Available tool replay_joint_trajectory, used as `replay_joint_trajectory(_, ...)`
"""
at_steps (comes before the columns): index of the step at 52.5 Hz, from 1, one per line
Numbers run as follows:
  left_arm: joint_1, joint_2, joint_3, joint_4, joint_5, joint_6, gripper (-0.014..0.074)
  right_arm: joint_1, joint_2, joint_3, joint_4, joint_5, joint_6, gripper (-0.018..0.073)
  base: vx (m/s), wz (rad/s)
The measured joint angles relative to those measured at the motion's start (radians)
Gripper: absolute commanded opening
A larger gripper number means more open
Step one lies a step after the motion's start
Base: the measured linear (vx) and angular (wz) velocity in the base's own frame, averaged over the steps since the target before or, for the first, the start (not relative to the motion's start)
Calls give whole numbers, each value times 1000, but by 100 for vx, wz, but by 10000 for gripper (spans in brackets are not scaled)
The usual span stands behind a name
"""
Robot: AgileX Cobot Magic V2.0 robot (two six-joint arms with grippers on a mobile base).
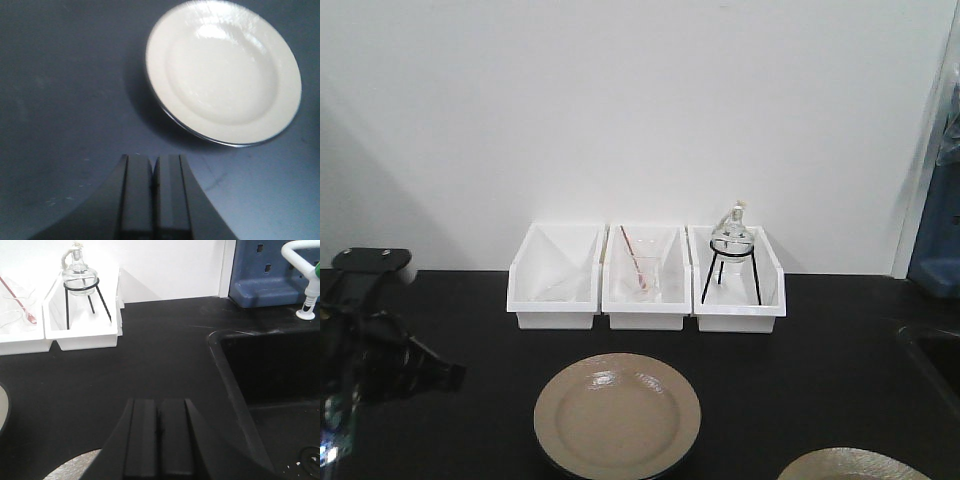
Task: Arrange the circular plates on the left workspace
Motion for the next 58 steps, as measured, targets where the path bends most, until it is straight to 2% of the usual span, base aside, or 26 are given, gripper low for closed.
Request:
replay_joint_trajectory(9, 0, -247, 300, -3, -276, 14, -7, 0, 0, -4, 42, 52, 7, -3, 0, 0)
replay_joint_trajectory(12, 0, -324, 395, -5, -355, 17, -7, 0, 6, -23, 74, 126, 9, -2, 0, 0)
replay_joint_trajectory(16, 0, -399, 488, -7, -420, 18, -7, -10, 35, -75, 103, 291, 0, -1, 0, 0)
replay_joint_trajectory(22, 0, -465, 611, -8, -494, 18, -7, -71, 124, -167, 166, 480, -90, -1, 0, 0)
replay_joint_trajectory(28, 0, -482, 682, -9, -543, 18, -7, -183, 228, -226, 352, 582, -242, -1, 0, 0)
replay_joint_trajectory(34, 0, -482, 700, -12, -584, 18, -7, -348, 347, -253, 672, 676, -463, -1, 0, 0)
replay_joint_trajectory(37, 0, -482, 700, -13, -612, 18, -7, -426, 404, -255, 796, 729, -551, -1, 0, 0)
replay_joint_trajectory(42, 0, -482, 700, -16, -637, 18, -7, -539, 507, -255, 947, 783, -652, -1, 0, 0)
replay_joint_trajectory(47, 0, -482, 700, -16, -640, 18, -7, -640, 615, -257, 1057, 809, -698, -1, 0, 0)
replay_joint_trajectory(51, 0, -482, 700, -16, -643, 18, -7, -689, 691, -257, 1122, 841, -749, 2, 0, 0)
replay_joint_trajectory(58, -1, -482, 700, -16, -653, 17, -7, -710, 776, -257, 1133, 894, -923, 25, 0, 0)
